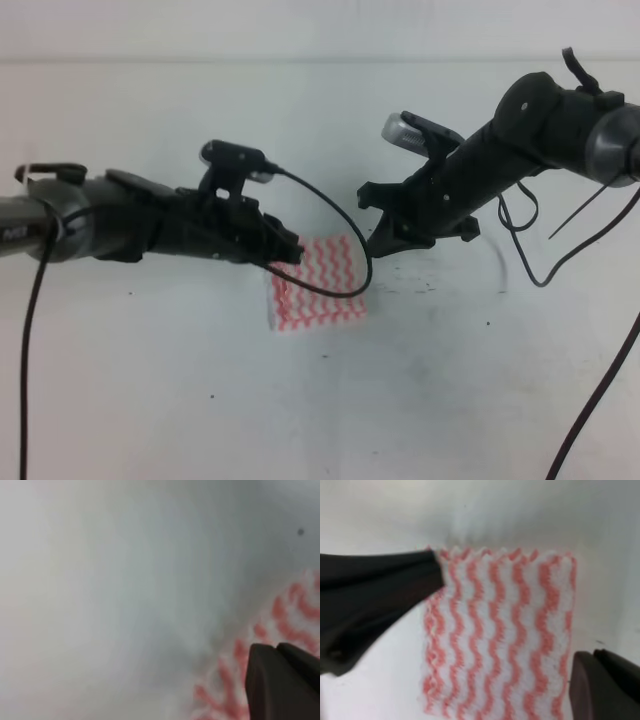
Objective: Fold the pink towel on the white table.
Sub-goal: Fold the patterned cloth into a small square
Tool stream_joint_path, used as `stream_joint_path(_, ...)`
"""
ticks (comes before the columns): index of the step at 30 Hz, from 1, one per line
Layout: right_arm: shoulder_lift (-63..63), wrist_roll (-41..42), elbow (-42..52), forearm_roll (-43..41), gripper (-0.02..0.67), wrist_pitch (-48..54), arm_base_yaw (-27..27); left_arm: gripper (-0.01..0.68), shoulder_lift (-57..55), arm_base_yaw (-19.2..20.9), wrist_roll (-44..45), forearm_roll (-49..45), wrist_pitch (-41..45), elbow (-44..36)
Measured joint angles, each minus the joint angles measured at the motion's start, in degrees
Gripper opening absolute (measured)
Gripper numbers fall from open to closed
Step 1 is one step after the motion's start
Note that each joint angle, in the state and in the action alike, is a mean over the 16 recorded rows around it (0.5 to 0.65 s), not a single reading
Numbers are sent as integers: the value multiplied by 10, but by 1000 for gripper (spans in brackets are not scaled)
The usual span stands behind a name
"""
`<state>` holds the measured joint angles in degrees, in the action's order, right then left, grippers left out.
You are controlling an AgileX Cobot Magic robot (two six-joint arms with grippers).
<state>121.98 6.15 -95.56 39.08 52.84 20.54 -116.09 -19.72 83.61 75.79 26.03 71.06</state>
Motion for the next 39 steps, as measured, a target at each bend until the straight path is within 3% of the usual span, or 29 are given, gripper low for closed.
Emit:
stream_joint_path(19,-1,1,0,1,-18,-9,13,-5,11,1,-133,-148,35,3)
stream_joint_path(39,-1,4,0,1,-18,-8,13,-5,20,1,-229,-231,86,10)
